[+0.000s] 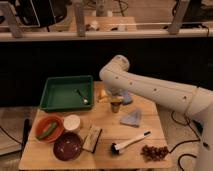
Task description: Place banana in table surface
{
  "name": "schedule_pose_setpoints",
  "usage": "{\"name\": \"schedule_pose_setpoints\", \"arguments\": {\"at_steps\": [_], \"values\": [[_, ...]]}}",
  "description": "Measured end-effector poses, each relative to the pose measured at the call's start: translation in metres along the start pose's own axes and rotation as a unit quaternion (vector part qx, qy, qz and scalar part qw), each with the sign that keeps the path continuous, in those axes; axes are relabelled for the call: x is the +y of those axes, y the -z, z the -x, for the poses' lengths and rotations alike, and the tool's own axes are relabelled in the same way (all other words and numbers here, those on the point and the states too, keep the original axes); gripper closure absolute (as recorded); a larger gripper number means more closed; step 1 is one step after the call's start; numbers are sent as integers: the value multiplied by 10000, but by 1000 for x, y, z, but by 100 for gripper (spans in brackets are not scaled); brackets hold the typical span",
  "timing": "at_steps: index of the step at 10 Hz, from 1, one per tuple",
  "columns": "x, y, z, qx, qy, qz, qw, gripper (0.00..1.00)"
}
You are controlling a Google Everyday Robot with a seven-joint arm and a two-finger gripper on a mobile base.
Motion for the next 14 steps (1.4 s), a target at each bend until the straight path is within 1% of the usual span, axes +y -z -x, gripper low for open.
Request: {"name": "schedule_pose_setpoints", "arguments": {"at_steps": [1, 2, 4, 5, 6, 7, 8, 9, 11, 12, 14], "values": [[-1, 1, 2, 31, 36, 0, 10000, 99], [0, 2, 7, -1, 109, 29, 9999, 99], [8, 0, 15, -51, 343, 162, 9993, 99], [14, -1, 23, -119, 569, 258, 9980, 99], [21, -3, 30, -163, 829, 358, 9958, 99], [28, -5, 36, -207, 1218, 456, 9913, 99], [34, -6, 43, -292, 1649, 542, 9844, 99], [38, -9, 48, -378, 1984, 617, 9775, 99], [44, -13, 59, -556, 2381, 734, 9669, 99], [47, -16, 64, -648, 2527, 789, 9621, 99], [52, -23, 71, -848, 2828, 889, 9513, 99]]}}
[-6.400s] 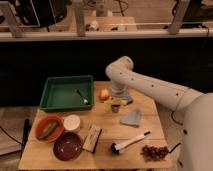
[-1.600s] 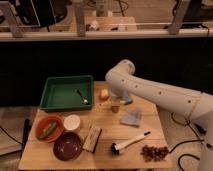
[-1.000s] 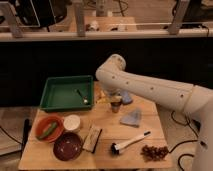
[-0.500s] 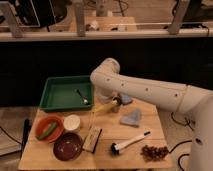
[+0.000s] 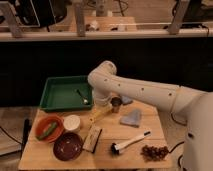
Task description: Place banana in table surface
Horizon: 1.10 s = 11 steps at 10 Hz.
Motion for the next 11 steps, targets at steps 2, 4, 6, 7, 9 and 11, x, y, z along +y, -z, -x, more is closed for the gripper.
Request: {"name": "schedule_pose_setpoints", "arguments": {"at_steps": [2, 4, 6, 7, 9, 11], "values": [[-2, -11, 6, -318, 218, 48, 9992, 99], [-4, -20, 10, -607, 361, 64, 9975, 99], [-6, -29, 11, -832, 429, 35, 9956, 99], [-6, -35, 10, -943, 444, 19, 9946, 99], [-8, -46, 6, -1108, 420, -22, 9930, 99], [-10, -57, 3, -1273, 378, -46, 9911, 99]]}}
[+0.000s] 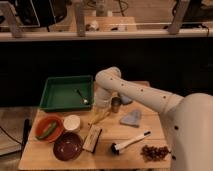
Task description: Place banana in table surface
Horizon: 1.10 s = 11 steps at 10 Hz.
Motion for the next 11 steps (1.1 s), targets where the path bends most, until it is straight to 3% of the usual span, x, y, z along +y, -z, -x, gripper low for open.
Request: {"name": "schedule_pose_setpoints", "arguments": {"at_steps": [6, 7, 11], "values": [[2, -14, -20, -322, -210, 37, 9993, 97], [3, -16, -22, -363, -251, 53, 9990, 91], [4, -22, -28, -519, -360, 102, 9980, 53]]}}
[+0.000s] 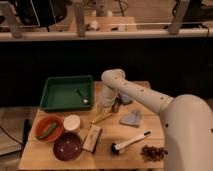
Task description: Place banana in table surface
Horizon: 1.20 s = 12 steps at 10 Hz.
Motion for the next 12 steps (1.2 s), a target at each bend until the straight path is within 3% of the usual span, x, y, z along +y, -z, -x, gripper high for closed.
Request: {"name": "schedule_pose_setpoints", "arguments": {"at_steps": [3, 9, 12], "values": [[-3, -2, 0, -73, 0, 40, 10000, 23], [-6, 4, 5, -44, 48, 75, 10000, 20], [-12, 15, 9, 15, 99, -52, 9999, 20]]}}
